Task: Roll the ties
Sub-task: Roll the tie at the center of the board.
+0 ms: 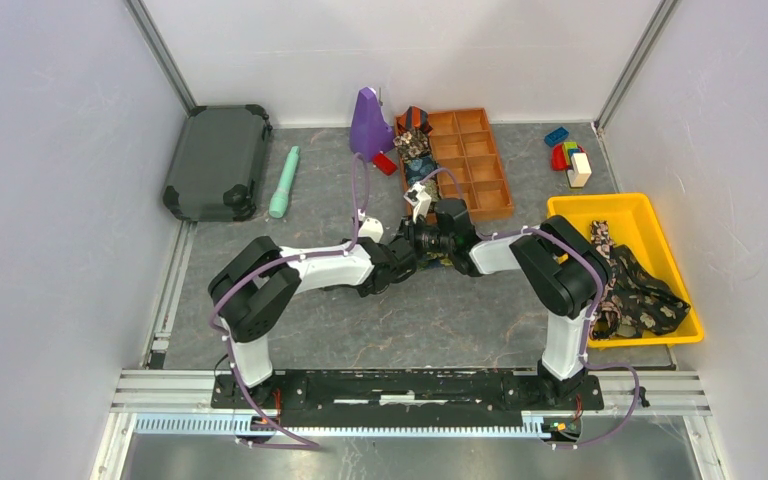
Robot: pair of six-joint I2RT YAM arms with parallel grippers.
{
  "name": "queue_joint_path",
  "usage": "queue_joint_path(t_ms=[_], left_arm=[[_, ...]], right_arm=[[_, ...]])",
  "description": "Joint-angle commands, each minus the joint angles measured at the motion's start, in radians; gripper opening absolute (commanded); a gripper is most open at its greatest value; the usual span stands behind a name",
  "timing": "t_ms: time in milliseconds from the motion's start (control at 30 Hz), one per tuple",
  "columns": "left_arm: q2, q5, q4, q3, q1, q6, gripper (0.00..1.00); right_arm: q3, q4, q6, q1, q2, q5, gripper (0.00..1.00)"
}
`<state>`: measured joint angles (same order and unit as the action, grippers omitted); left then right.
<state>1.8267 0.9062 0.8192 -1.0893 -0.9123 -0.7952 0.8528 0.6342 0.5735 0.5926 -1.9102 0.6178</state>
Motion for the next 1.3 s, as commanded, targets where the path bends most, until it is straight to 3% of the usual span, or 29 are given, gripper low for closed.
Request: queue_joint_path(t_ms=[0, 200, 700, 867, 1067, 1267], left_arm=[[-0.007, -0.091, -0.125, 0.025, -0.003, -0.058, 0.23], [-0.05, -0.106, -0.139, 0.033, -0.003, -0.034, 0.38], [-0.171, -0.123, -0.117, 0.055, -0.003, -0.027, 0.52], [-0.199, -0.12, -0.122, 0.071, -0.003, -0.019, 0.52], [-0.238, -0.149, -0.149, 0.102, -0.002, 0.01, 0.5], [-0.27, -0.17, -0.215, 0.152, 0.003, 0.041, 0.48]], right_arm=[[-0.006, 0.049, 0.002, -0.006, 0.038, 0.004, 0.16], [-0.006, 0.058, 0.005, -0.006, 0.034, 0.005, 0.16], [0.016, 0.076, 0.005, 0.021, 0.013, -0.002, 0.16], [0.047, 0.048, -0.02, 0.056, 0.011, -0.015, 0.18], [0.137, 0.004, -0.052, 0.116, -0.031, -0.004, 0.31], [0.224, 0.014, -0.016, 0.142, -0.103, 0.063, 0.34]])
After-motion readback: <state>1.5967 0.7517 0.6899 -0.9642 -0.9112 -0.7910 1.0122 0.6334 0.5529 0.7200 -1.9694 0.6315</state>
